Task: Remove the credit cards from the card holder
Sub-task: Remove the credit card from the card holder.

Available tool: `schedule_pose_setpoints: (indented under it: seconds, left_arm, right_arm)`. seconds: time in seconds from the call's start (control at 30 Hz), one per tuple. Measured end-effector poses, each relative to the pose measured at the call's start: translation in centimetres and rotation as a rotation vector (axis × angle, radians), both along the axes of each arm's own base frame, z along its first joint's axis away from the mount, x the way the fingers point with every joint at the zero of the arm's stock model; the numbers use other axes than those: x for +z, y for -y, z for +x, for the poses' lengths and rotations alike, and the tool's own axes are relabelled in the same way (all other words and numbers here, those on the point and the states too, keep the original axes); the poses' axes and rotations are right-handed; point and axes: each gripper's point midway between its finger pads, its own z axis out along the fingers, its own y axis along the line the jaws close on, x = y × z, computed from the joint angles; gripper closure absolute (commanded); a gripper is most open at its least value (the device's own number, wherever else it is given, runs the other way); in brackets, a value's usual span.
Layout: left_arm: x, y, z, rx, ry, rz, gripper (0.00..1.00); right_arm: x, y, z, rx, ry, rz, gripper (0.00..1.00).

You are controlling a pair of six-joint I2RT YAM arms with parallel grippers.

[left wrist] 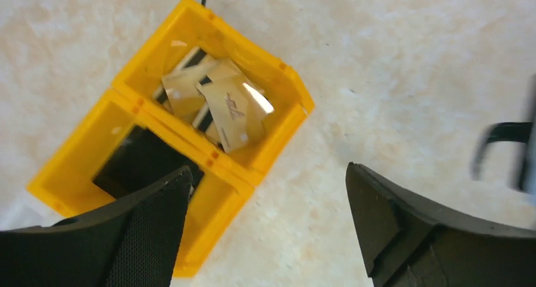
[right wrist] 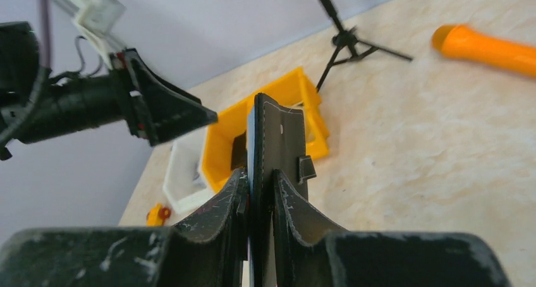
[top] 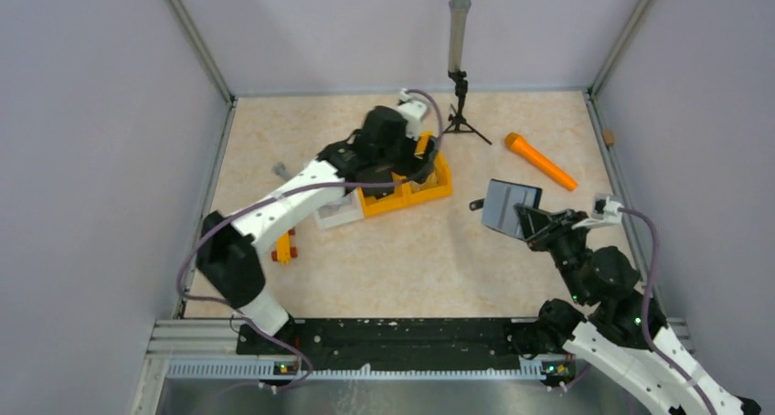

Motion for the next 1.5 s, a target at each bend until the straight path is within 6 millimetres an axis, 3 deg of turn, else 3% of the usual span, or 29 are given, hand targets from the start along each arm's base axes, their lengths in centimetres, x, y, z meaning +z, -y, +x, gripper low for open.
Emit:
schedule_pose_setpoints:
  seconds: [0.1,0.23,0.4,0.6,0.8,1.1,1.17,1.5]
  left_arm:
    - [2.1,-2.6,-2.2,0.006,-0.054,-0.296,0.01]
    - [0.6,-3.8,-6.2,-0.04,-0.151,-0.499,0.01]
    - [-1.4,-3.7,-11.6,-0.149,-0.262,-0.636,0.01]
    - [-0.5,-5.9,-16.0,-0.225,-0.215,-0.819,0.01]
    - [1.4,-6.3,-17.8,-0.3,-0.185,-0.921,0.01]
    - [2.1,-6.4,-18.5,-0.33,-0.182,-0.962,0.02]
    - [2.5,-6.3,-18.7,-0.349,-0.18,-0.972,0.13]
    - [2.8,-5.8,-19.5,-0.421,-0.215,-1.006,0.89]
  right_arm:
    - [-2.6,-2.7,0.3,0.094,-0.05,0.027,1.0]
    - [-4.7,-5.8,0.1,0.211,-0.093,0.101,1.0]
    - [-5.3,-9.4,-0.3,0.358,-0.119,0.25,1.0]
    - [-5.3,-12.7,-1.0,0.499,-0.17,0.396,1.0]
    - [-4.3,-14.9,-1.9,0.624,-0.196,0.504,1.0]
    - [-2.7,-17.2,-2.8,0.766,-0.206,0.586,1.0]
    - [-2.5,-17.3,-2.9,0.78,-0.204,0.592,1.0]
    - [-2.7,-17.6,-3.1,0.795,-0.196,0.565,1.0]
